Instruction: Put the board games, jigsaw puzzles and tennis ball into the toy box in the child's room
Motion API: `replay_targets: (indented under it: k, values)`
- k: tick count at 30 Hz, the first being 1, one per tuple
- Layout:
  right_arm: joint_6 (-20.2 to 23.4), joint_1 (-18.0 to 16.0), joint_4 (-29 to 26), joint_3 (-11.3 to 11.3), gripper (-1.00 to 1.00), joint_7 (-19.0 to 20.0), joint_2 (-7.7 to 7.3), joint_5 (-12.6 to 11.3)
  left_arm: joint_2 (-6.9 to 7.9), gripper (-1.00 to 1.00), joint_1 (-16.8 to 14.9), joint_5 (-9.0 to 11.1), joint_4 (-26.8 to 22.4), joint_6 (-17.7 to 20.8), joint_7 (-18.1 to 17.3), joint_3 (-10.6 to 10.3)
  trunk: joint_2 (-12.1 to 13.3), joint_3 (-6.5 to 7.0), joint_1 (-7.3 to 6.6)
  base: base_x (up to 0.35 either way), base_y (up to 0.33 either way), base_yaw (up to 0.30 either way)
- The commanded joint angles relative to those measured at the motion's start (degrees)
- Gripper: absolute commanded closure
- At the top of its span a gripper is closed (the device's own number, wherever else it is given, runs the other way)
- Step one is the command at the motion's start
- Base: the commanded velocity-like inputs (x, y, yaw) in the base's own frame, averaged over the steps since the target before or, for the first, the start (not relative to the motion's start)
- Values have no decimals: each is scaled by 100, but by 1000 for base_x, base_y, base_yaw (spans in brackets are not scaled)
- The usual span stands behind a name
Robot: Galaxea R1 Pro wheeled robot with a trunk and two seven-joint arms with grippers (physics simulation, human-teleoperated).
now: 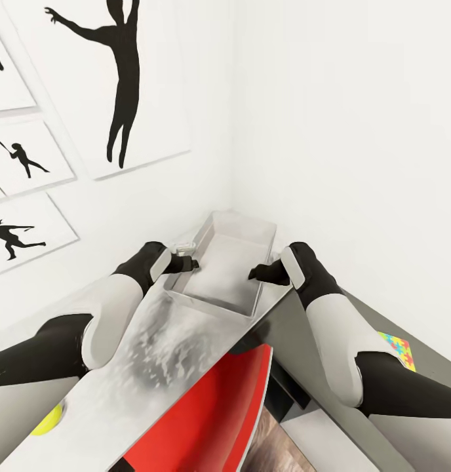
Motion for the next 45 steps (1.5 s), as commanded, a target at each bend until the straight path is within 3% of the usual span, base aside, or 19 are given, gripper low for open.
replay_targets:
  k: [1, 5, 6, 7, 22, 33, 45]
  values:
    - [16, -5, -5, -24, -100, -59, 5, -61, -4, -100, -3, 10, -9, 30, 5, 3, -11, -10, 3, 0, 0, 0]
    - [16, -5, -5, -25, -100, -59, 4, -61, -4, -100, -3, 14, -11, 25, 5, -126, -11, -11, 3, 0, 0, 0]
    - [16, -5, -5, -25, 100, -59, 4, -61, -3, -100, -3, 14, -12, 24, 5, -140, -11, -11, 3, 0, 0, 0]
    - [16, -5, -5, -25, 100, -59, 4, -61, -3, 100, -3, 15, -15, 24, 5, -159, -11, -11, 3, 0, 0, 0]
    - [16, -5, -5, -17, 100, -59, 4, -52, 9, 100, -3, 26, -41, 23, -47, -194, -11, -8, 3, 0, 0, 0]
    - [16, -5, -12, -16, 100, -59, 4, -60, 5, 100, -3, 26, -48, 30, -48, -194, -11, 78, 3, -1, 0, 0]
    - [16, -5, -40, -11, 100, -59, 3, -61, -3, 100, -3, 25, -48, 40, -48, -194, -11, 188, 3, -295, 142, 0]
